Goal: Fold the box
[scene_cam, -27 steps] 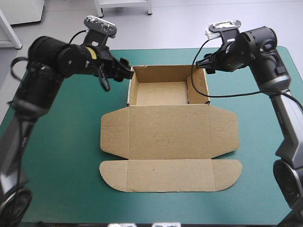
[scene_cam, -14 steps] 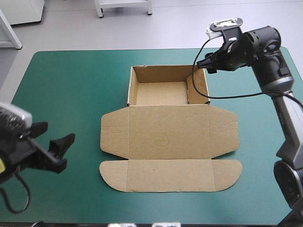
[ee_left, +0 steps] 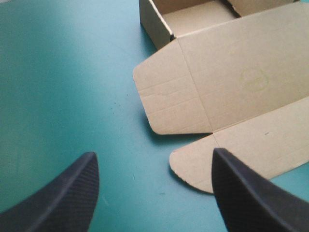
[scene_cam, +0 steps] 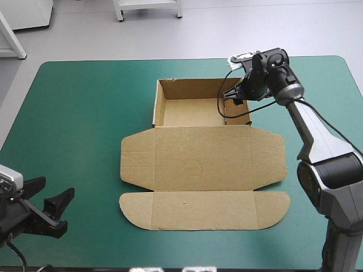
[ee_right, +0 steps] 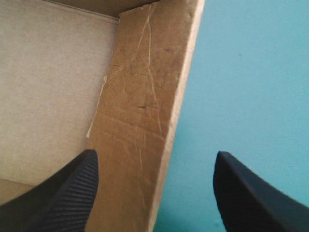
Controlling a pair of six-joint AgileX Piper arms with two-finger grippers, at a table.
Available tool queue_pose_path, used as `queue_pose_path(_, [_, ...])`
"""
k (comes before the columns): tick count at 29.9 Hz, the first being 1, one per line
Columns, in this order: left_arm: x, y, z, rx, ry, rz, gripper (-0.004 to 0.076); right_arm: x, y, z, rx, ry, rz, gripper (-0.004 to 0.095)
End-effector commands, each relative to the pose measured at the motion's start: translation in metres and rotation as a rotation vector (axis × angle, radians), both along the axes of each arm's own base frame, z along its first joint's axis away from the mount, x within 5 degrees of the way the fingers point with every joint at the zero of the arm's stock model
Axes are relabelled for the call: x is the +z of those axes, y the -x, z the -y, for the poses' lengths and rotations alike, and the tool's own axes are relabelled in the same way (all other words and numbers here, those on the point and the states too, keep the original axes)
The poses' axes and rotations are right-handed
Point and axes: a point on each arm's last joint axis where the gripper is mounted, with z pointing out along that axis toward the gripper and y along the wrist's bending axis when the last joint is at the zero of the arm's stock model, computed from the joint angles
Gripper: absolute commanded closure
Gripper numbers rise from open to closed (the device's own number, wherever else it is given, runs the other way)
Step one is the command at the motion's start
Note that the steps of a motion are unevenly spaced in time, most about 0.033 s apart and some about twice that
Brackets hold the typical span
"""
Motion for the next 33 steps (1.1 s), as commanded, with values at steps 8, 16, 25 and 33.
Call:
queue_pose_path(8, [-0.005,-0.005,0.003,-0.001,-0.016,-0.008,0.0247,-0.013,-0.022,-0.003,-0.002,-0.013,0.086,0.0561])
queue_pose_path(16, [-0.006,-0.005,0.002,-0.001,-0.019,-0.013,0.0247,-0.015,-0.025,0.014,0.010,0.139,0.088,0.0927])
queue_pose_path(25, [-0.006,-0.005,0.002,0.000,-0.024,-0.023,0.0247,0.028,-0.012,0.127,-0.114,0.253,0.098,0.0927])
queue_pose_path(33, [-0.006,-0.005,0.002,0.000,-0.028,-0.016,0.0248,0.031,0.021,0.250,-0.320,0.297,0.090,0.0927])
